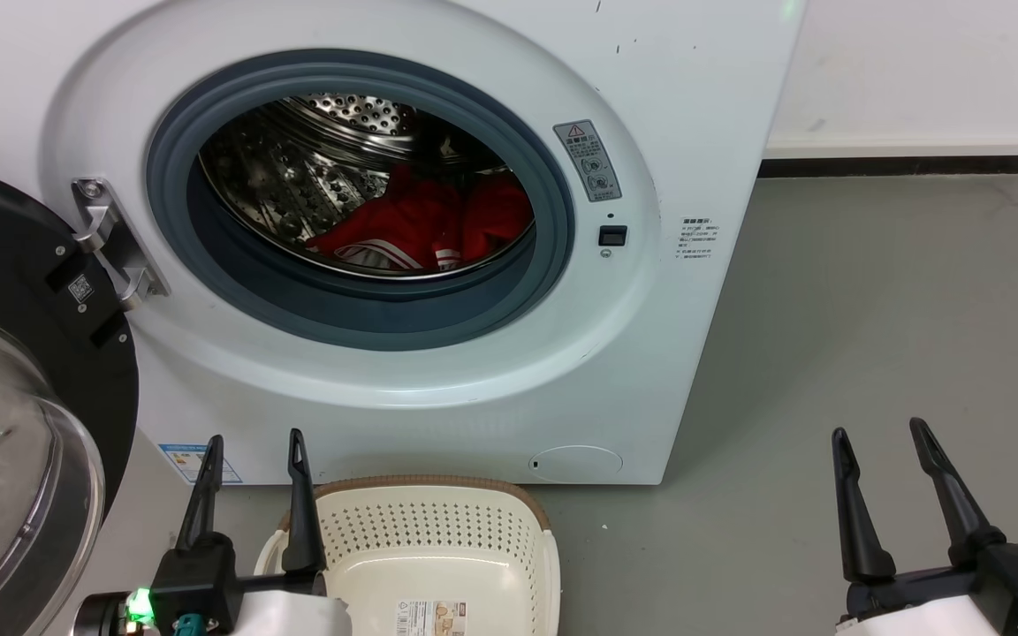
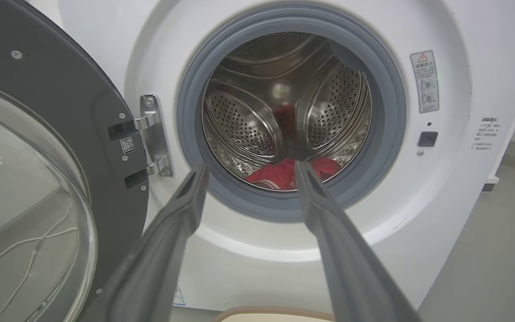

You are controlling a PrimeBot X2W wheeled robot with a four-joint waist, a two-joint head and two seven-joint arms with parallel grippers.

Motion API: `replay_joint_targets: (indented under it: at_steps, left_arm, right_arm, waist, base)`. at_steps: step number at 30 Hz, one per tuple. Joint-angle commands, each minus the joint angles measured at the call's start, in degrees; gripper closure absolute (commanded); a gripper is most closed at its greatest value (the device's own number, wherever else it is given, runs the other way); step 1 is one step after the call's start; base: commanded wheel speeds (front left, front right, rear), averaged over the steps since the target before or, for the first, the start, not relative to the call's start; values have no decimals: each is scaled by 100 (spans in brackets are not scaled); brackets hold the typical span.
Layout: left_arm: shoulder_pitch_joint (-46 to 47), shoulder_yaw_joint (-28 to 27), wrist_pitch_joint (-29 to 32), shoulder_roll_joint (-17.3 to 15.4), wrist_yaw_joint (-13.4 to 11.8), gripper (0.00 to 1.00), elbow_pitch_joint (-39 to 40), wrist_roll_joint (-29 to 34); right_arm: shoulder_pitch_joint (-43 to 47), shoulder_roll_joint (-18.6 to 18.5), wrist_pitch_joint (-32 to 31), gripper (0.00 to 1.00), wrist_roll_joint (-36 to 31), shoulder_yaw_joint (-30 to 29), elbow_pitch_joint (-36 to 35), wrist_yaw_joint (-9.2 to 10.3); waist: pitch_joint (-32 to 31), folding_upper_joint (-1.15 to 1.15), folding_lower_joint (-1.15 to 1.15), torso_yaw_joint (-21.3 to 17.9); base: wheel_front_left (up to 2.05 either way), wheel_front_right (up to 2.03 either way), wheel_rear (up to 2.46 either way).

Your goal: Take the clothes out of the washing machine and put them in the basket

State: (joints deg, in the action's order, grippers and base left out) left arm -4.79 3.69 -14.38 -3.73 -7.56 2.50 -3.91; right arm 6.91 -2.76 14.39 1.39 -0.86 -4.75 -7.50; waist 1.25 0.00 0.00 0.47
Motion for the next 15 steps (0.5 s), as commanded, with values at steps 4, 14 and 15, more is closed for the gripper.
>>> replay_joint_targets:
  at_steps: [4, 14, 15]
  left_arm:
    - [-82, -18, -80, 20, -28, 0, 16, 240]
    - [-109, -125, -85, 61, 52, 0, -70, 157]
    - [-107, -140, -85, 64, 75, 0, -80, 153]
  right_arm:
    - [77, -20, 81, 0, -206, -3, -64, 3]
    - [80, -19, 83, 0, -26, -21, 4, 3]
    - [80, -19, 83, 0, -7, -18, 8, 3]
  waist:
    - [-2, 0, 0, -5]
    - [-18, 0, 0, -9]
    - [-18, 0, 0, -8]
  base:
    - [0, 0, 0]
    - [0, 0, 0]
    - [0, 0, 0]
